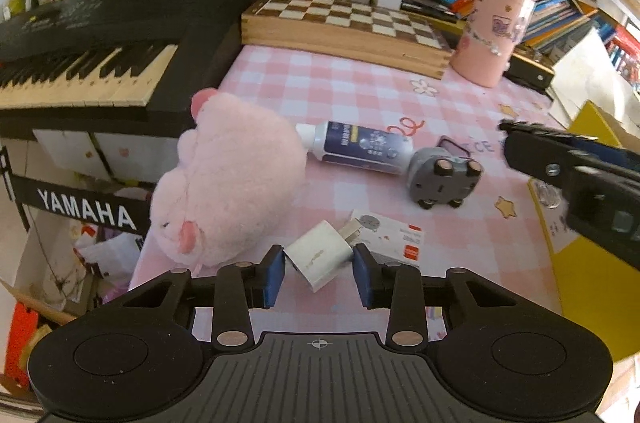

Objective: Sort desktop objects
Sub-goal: 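Carry the binder clip and white charger plug toward the yellow box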

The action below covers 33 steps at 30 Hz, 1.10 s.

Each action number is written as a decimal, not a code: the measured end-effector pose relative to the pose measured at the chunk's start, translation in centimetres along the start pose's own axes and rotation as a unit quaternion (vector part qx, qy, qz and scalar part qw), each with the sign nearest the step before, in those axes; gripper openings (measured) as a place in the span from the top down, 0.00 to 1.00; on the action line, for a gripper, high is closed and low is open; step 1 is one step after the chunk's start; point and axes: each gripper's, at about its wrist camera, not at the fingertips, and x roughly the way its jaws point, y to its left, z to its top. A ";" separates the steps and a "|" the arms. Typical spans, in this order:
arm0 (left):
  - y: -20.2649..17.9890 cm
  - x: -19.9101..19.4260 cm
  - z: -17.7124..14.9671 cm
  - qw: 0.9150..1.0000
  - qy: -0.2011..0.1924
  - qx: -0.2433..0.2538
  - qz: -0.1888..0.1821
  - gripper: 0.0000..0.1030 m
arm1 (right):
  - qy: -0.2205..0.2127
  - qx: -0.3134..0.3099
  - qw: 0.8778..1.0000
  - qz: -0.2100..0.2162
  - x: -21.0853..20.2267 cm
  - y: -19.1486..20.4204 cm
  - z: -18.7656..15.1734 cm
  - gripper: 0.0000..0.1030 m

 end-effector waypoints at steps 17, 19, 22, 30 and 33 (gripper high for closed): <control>2.6 -8.3 -1.2 0.998 -0.059 -0.018 -0.010 0.66 | 0.037 0.014 0.999 0.015 -3.9 1.2 -1.5 0.63; 2.7 -9.1 -1.7 0.998 -0.062 -0.020 -0.013 0.66 | 0.049 0.016 0.999 0.019 -4.6 1.5 -1.9 0.63; 2.9 -10.0 -2.7 0.998 -0.063 -0.021 -0.019 0.66 | 0.058 0.012 0.998 0.022 -5.8 2.2 -2.7 0.63; 3.3 -12.4 -5.3 0.997 -0.065 -0.012 -0.037 0.66 | 0.069 0.008 0.997 0.016 -8.8 3.9 -4.5 0.63; 3.6 -13.2 -6.2 0.997 -0.066 -0.009 -0.042 0.66 | 0.071 0.012 0.997 0.011 -9.9 4.5 -5.2 0.63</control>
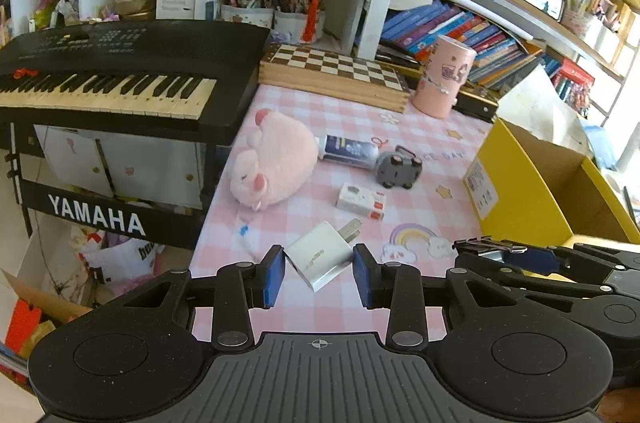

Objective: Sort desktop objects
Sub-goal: 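Carry the binder clip and white charger plug toward the yellow box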

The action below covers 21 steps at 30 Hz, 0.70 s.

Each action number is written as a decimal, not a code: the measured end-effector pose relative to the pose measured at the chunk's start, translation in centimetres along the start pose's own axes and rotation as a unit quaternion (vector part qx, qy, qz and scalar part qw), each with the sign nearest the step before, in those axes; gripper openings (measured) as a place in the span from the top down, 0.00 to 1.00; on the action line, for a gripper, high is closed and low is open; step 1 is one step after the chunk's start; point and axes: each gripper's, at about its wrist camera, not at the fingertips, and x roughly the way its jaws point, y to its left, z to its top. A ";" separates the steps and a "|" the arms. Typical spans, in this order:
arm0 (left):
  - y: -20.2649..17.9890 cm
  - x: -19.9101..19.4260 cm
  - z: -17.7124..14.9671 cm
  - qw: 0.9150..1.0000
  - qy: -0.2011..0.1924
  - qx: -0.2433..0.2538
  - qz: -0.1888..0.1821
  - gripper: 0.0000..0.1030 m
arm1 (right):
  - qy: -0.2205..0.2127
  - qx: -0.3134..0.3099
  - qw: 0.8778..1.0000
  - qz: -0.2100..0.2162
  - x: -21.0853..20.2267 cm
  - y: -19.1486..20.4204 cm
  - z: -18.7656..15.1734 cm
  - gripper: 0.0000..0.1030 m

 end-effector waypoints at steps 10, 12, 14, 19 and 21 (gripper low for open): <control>0.4 -3.3 -2.4 1.000 -0.002 0.010 -0.023 0.66 | 0.015 0.013 1.000 -0.013 -3.5 1.3 -3.0 0.63; 0.3 -3.8 -2.8 1.000 -0.002 0.013 -0.028 0.66 | 0.015 0.019 1.000 -0.020 -4.2 1.4 -3.6 0.63; 0.1 -4.2 -3.2 0.999 -0.002 0.016 -0.034 0.66 | 0.013 0.023 0.999 -0.025 -4.9 1.5 -4.2 0.63; -0.4 -5.0 -4.1 0.999 0.001 0.027 -0.047 0.66 | 0.010 0.032 0.999 -0.036 -6.6 1.9 -5.8 0.63; -0.7 -5.4 -4.3 0.998 0.002 0.034 -0.053 0.66 | 0.009 0.039 0.998 -0.041 -7.2 1.9 -6.4 0.63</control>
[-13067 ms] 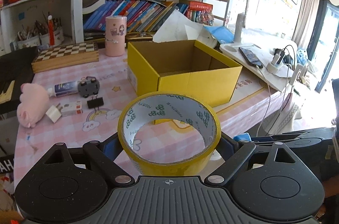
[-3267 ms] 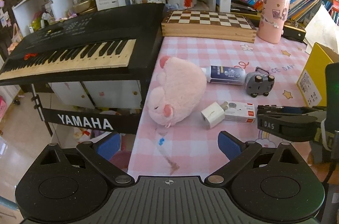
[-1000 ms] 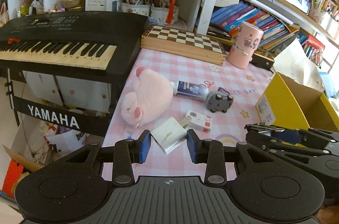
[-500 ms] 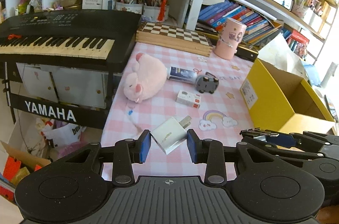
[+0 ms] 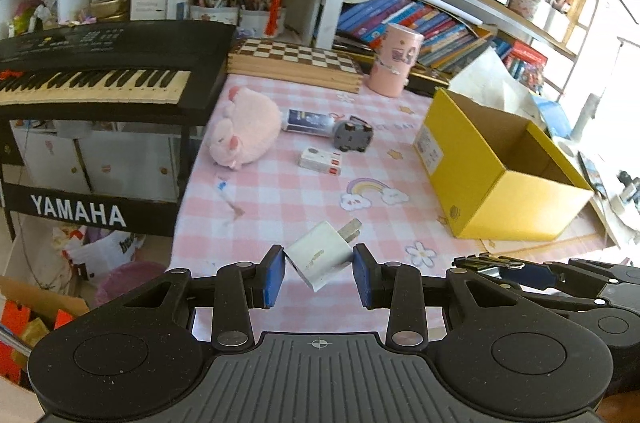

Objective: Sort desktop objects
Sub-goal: 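Carry the binder clip and white charger plug toward the yellow box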

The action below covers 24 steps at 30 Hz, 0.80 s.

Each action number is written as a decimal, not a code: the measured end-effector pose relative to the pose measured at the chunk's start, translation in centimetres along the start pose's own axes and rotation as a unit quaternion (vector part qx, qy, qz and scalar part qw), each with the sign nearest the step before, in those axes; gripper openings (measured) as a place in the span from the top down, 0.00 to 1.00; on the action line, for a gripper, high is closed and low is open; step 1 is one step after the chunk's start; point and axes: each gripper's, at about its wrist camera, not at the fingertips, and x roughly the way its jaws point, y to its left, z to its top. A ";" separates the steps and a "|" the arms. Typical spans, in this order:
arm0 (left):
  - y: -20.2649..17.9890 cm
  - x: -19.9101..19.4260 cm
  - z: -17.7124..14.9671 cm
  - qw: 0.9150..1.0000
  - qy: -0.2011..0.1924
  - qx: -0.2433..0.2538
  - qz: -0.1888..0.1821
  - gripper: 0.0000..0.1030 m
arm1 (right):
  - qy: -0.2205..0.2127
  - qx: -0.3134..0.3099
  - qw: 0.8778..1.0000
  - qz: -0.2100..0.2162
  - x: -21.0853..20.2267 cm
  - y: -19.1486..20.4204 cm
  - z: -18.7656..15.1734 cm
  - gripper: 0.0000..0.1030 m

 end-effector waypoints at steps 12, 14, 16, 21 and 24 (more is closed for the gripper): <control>-1.8 -1.2 -1.6 0.999 0.007 0.038 -0.030 0.66 | -0.003 0.032 0.999 -0.020 -2.6 -0.4 -2.9 0.63; -2.2 -1.3 -1.9 0.998 0.011 0.046 -0.038 0.66 | -0.003 0.040 0.999 -0.027 -3.1 -0.6 -3.4 0.63; -2.6 -1.2 -2.0 0.997 0.015 0.052 -0.046 0.66 | -0.002 0.048 0.998 -0.034 -3.4 -0.9 -3.8 0.63; -3.4 -0.8 -2.1 0.996 0.022 0.063 -0.065 0.66 | -0.001 0.065 0.996 -0.053 -4.3 -1.5 -4.6 0.63; -4.0 -0.5 -2.1 0.994 0.025 0.069 -0.076 0.66 | -0.001 0.073 0.995 -0.065 -4.7 -1.9 -5.0 0.63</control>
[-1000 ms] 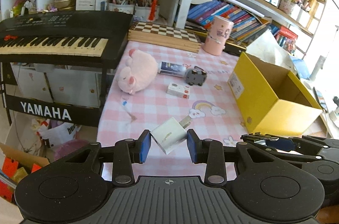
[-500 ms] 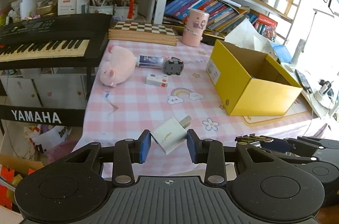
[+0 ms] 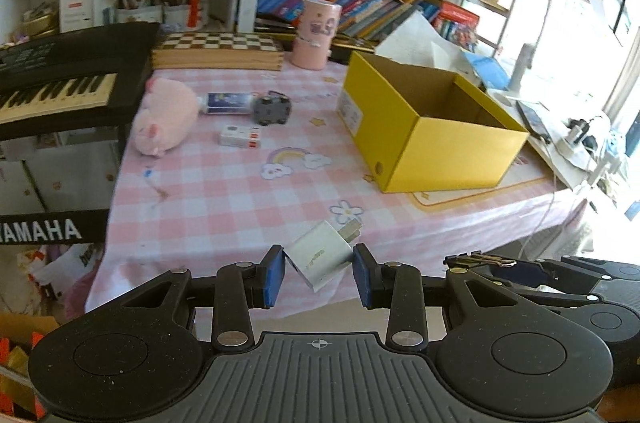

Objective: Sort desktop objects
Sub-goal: 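Carry the binder clip and white charger plug toward the yellow box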

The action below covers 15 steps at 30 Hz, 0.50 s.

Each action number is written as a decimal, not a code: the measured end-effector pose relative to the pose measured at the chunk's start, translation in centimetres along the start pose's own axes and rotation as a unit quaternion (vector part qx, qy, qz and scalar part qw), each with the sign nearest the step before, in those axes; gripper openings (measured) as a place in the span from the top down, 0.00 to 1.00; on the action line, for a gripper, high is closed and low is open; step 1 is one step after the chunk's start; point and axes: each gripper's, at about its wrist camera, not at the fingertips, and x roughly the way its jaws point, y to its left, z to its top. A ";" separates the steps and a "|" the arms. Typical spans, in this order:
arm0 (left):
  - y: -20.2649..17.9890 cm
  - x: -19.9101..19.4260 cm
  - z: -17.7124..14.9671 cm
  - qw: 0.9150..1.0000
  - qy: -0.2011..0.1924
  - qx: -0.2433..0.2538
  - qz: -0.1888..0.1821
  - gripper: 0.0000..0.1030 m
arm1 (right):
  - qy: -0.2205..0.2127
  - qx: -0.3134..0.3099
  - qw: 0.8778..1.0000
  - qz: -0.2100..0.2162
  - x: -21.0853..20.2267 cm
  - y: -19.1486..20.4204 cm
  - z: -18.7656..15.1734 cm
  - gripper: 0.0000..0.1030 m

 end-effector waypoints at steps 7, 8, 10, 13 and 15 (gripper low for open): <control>-1.5 1.0 0.1 0.999 0.010 0.016 -0.028 0.66 | 0.003 0.017 0.999 -0.027 -0.8 -1.4 -0.6 0.63; -1.7 1.1 0.1 0.999 0.011 0.018 -0.031 0.66 | 0.003 0.020 0.999 -0.031 -0.9 -1.6 -0.7 0.63; -2.0 1.4 0.2 0.999 0.015 0.022 -0.038 0.66 | 0.005 0.025 0.999 -0.037 -1.1 -1.9 -0.8 0.63; -2.6 1.8 0.1 0.998 0.022 0.030 -0.047 0.66 | 0.006 0.032 0.998 -0.046 -1.4 -2.5 -1.1 0.63; -3.0 2.0 0.1 0.998 0.024 0.034 -0.053 0.66 | 0.007 0.036 0.998 -0.052 -1.6 -2.7 -1.2 0.63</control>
